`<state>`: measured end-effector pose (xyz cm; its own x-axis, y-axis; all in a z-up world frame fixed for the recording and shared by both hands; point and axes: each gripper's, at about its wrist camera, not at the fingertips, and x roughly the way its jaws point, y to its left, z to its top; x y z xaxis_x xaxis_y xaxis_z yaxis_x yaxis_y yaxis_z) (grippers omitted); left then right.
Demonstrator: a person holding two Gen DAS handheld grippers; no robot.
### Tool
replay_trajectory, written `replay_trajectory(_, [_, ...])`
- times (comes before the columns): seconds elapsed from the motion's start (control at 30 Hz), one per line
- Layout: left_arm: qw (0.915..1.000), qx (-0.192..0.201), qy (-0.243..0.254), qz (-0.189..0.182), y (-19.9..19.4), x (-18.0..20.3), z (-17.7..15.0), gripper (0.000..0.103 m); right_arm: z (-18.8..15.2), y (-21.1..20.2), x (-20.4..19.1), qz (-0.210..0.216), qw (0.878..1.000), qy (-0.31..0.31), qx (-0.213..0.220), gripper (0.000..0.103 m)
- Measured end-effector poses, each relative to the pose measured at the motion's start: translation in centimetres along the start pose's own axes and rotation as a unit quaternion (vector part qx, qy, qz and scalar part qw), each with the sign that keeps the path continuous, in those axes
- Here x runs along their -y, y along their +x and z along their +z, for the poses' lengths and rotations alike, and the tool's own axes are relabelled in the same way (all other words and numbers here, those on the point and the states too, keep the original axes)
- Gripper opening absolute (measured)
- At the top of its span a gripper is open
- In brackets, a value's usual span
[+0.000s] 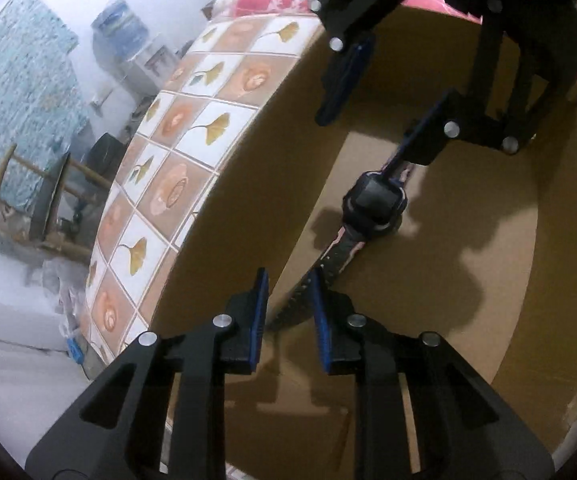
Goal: Organize jewelry
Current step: 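Lower the smartwatch into the box and open the right gripper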
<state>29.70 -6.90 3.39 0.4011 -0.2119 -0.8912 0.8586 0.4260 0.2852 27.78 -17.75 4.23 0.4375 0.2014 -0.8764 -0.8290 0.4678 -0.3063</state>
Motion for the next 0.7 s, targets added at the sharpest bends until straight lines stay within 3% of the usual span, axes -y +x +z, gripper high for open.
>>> replay_trajectory(0.17, [0.9995, 0.024, -0.007, 0.020, -2.9, 0.4, -0.5, 0.028, -0.9, -2.5, -0.2, -0.036, 0.999, 0.011, 0.010, 0.046])
replay_trajectory(0.33, [0.9949, 0.068, -0.055, 0.051, -8.7, 1.0, -2.1, 0.041, -2.3, -8.2, 0.4, -0.079, 0.992, 0.083, 0.056, 0.046])
replay_trajectory(0.4, [0.9916, 0.086, -0.079, 0.055, -11.0, 1.6, -2.8, 0.051, -3.1, -11.1, 0.1, -0.096, 0.985, 0.120, 0.082, 0.047])
replay_trajectory(0.53, [0.9806, 0.125, -0.130, 0.077, -16.2, 4.9, -6.0, 0.068, -5.7, -17.2, -3.0, -0.118, 0.960, 0.209, 0.148, 0.065])
replay_trajectory(0.7, [0.9656, 0.143, -0.205, 0.072, -18.4, 10.2, -10.6, 0.076, -10.0, -19.6, -10.1, -0.067, 0.925, 0.311, 0.210, 0.074])
